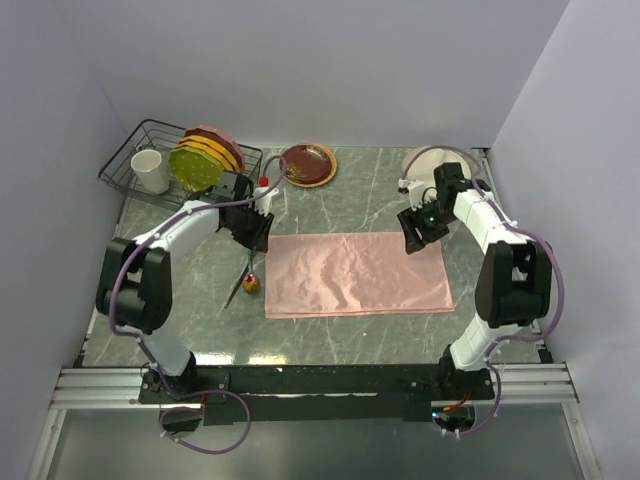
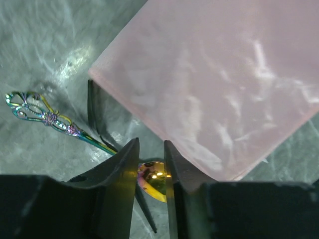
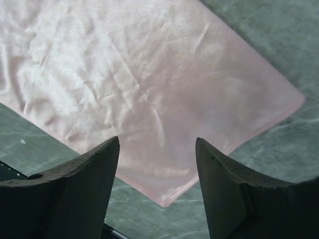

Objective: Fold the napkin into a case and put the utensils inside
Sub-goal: Smooth out the rectangle-folded napkin at the center of the board.

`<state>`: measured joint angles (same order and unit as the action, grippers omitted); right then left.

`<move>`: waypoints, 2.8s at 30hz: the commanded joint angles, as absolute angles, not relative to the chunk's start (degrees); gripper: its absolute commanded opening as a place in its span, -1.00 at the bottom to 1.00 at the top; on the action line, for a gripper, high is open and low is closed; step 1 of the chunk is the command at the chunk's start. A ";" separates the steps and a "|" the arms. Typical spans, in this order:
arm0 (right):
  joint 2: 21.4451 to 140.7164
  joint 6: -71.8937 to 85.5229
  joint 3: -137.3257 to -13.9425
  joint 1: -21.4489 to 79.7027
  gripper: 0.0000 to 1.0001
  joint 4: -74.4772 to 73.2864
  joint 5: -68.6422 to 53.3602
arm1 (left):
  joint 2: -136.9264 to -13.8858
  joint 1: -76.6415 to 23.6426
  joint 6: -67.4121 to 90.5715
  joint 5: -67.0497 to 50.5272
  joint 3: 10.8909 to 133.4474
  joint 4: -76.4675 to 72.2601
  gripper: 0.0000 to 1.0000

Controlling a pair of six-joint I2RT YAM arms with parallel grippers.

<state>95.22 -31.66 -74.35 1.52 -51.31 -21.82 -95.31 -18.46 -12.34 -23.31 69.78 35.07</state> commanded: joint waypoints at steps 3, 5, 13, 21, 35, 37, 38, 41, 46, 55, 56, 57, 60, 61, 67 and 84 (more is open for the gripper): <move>97.90 -27.86 -71.21 3.07 0.19 -48.26 -18.73 | -98.09 -17.58 -12.74 -21.61 70.75 35.86 -0.43; 98.09 -28.30 -69.18 3.34 0.12 -46.59 -16.97 | -97.47 -17.93 -14.32 -23.64 70.23 35.51 -0.39; 100.19 -29.09 -61.79 3.43 -0.10 -42.28 -11.78 | -100.98 -22.66 -16.26 -22.95 69.88 34.64 -0.42; 98.09 -29.53 -57.66 3.43 -0.13 -42.71 -9.76 | -107.13 -25.05 -16.08 -19.43 70.04 32.79 -0.46; 89.58 -24.61 -63.51 2.29 -0.02 -48.77 -20.19 | -104.69 -24.96 -17.41 -27.85 79.96 36.73 -0.21; 85.98 -22.68 -67.48 0.80 0.07 -49.83 -24.15 | -100.21 -24.09 -13.99 -31.01 82.43 35.52 0.10; 84.74 -21.89 -71.59 0.44 0.26 -49.75 -27.04 | -98.37 -24.00 -12.67 -30.85 84.27 34.38 0.20; 80.87 -17.85 -79.94 0.26 0.57 -47.38 -28.82 | -91.86 -23.99 -9.50 -27.44 86.39 27.01 0.60; 76.12 -4.86 -84.20 0.26 1.00 -31.15 -29.44 | -87.19 -24.17 -5.99 -25.31 85.26 15.22 0.99; 92.08 9.90 -83.86 0.79 1.00 -25.41 -54.64 | -103.87 -23.91 14.29 -45.82 93.78 11.88 0.99; 92.81 15.76 -80.28 0.88 1.00 -23.23 -55.97 | -105.19 -23.99 17.72 -47.79 92.56 9.52 0.99; 92.90 18.60 -77.81 1.05 1.00 -16.68 -56.51 | -107.29 -24.17 25.85 -50.16 91.07 6.19 0.99; 94.56 25.57 -70.85 2.11 1.00 -8.11 -57.48 | -112.22 -24.78 38.97 -56.59 86.67 -7.80 0.99; 97.01 26.10 -70.23 2.72 0.99 -7.83 -58.00 | -113.63 -24.87 41.29 -58.17 85.88 -11.39 0.99; 105.80 29.17 -70.66 3.34 1.00 -4.22 -59.15 | -124.27 -25.05 50.70 -60.29 87.88 -18.18 0.99; 121.81 31.56 -73.57 3.08 1.00 -1.75 -59.15 | -136.23 -23.21 56.25 -61.78 85.53 -23.73 0.99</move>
